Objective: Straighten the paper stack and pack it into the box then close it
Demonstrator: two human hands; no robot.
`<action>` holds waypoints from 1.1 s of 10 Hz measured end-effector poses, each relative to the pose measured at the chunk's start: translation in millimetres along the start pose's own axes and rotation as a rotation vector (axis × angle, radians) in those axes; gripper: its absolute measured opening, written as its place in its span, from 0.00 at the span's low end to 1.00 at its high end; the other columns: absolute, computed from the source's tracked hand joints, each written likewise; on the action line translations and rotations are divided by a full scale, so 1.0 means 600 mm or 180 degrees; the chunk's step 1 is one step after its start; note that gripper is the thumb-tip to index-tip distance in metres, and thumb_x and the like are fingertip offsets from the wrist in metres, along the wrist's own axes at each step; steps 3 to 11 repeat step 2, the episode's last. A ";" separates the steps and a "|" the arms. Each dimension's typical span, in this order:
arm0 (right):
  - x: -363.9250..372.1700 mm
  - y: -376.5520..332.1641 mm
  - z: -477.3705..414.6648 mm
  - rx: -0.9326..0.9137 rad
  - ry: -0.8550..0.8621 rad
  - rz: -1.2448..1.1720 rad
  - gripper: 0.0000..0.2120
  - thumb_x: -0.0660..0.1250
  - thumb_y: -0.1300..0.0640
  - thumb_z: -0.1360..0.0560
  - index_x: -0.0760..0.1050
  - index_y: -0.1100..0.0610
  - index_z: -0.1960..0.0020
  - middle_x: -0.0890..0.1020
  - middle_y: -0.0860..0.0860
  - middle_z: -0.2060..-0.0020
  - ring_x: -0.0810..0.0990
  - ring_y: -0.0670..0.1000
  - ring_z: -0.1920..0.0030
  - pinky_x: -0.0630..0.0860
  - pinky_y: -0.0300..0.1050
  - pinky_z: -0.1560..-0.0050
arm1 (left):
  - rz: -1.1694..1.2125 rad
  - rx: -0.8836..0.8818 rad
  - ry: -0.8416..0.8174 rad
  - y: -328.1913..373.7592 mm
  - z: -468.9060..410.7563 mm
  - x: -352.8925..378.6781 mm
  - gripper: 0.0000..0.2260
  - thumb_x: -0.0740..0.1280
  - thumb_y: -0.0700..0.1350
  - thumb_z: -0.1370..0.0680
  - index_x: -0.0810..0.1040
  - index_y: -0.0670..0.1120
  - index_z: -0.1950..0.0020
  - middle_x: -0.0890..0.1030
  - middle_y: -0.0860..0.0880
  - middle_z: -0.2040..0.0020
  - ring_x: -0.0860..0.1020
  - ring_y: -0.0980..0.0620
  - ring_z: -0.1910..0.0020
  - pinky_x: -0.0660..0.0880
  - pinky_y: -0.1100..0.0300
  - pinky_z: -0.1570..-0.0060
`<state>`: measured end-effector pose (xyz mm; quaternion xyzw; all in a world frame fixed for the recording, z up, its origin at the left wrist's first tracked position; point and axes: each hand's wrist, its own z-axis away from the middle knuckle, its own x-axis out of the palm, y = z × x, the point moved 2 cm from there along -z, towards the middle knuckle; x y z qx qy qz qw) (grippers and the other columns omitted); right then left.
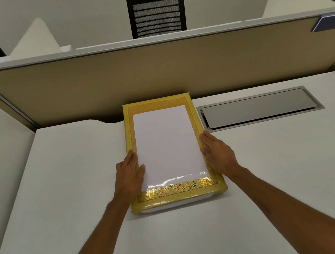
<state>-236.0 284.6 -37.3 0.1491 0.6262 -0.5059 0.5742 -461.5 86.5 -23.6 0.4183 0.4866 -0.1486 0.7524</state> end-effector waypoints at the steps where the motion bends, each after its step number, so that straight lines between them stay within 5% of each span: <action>1: -0.017 -0.006 0.028 -0.0090 -0.0012 0.0133 0.30 0.54 0.44 0.16 0.51 0.53 0.18 0.57 0.50 0.18 0.70 0.58 0.26 0.72 0.59 0.33 | 0.0034 -0.0068 -0.0025 0.014 0.018 -0.006 0.30 0.60 0.53 0.17 0.55 0.43 0.19 0.56 0.45 0.19 0.57 0.42 0.22 0.61 0.46 0.26; 11: -0.029 -0.004 0.063 -0.0257 0.0111 0.0543 0.32 0.53 0.40 0.17 0.51 0.53 0.18 0.55 0.52 0.18 0.67 0.59 0.25 0.68 0.60 0.30 | 0.0003 0.0113 0.0139 0.033 0.049 -0.006 0.33 0.61 0.55 0.18 0.52 0.44 0.19 0.54 0.44 0.18 0.53 0.43 0.20 0.56 0.47 0.24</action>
